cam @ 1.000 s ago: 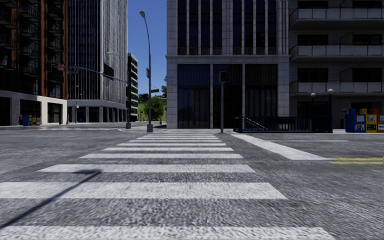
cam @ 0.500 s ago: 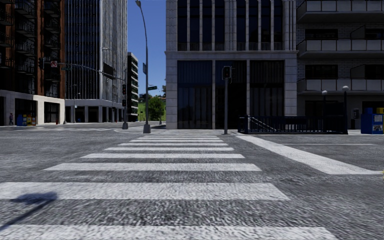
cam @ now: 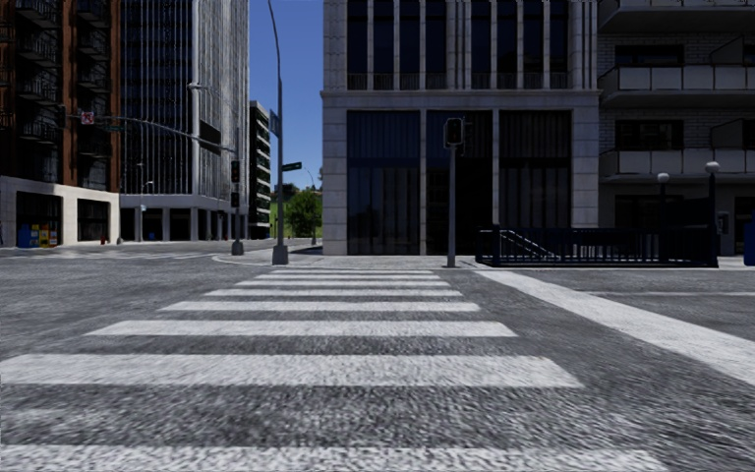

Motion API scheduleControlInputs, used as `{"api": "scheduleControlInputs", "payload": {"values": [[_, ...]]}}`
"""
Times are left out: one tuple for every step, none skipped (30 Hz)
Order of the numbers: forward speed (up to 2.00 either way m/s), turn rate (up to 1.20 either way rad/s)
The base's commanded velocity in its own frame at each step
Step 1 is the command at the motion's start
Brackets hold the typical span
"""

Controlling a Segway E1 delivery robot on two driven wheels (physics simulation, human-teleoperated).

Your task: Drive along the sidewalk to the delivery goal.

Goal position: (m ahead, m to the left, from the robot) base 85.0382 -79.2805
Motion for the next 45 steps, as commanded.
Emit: {"api": "scheduleControlInputs", "payload": {"values": [[2.0, 0.0], [2.0, 0.0], [2.0, 0.0], [2.0, 0.0], [2.0, 0.0], [2.0, 0.0], [2.0, 0.0], [2.0, 0.0], [2.0, 0.0], [2.0, 0.0], [2.0, 0.0], [2.0, 0.0], [2.0, 0.0], [2.0, 0.0], [2.0, 0.0], [2.0, 0.0], [2.0, 0.0], [2.0, 0.0], [2.0, 0.0], [2.0, 0.0], [2.0, 0.0], [2.0, 0.0], [2.0, 0.0], [2.0, 0.0], [2.0, 0.0], [2.0, 0.0], [2.0, 0.0], [2.0, 0.0], [2.0, 0.0], [2.0, 0.0], [2.0, 0.0], [2.0, 0.0], [2.0, 0.0], [2.0, 0.0], [2.0, 0.0], [2.0, 0.0], [2.0, 0.0], [2.0, 0.0], [2.0, 0.0], [2.0, 0.0], [2.0, 0.0], [2.0, 0.0], [2.0, 0.0], [2.0, 0.0], [2.0, 0.0]]}}
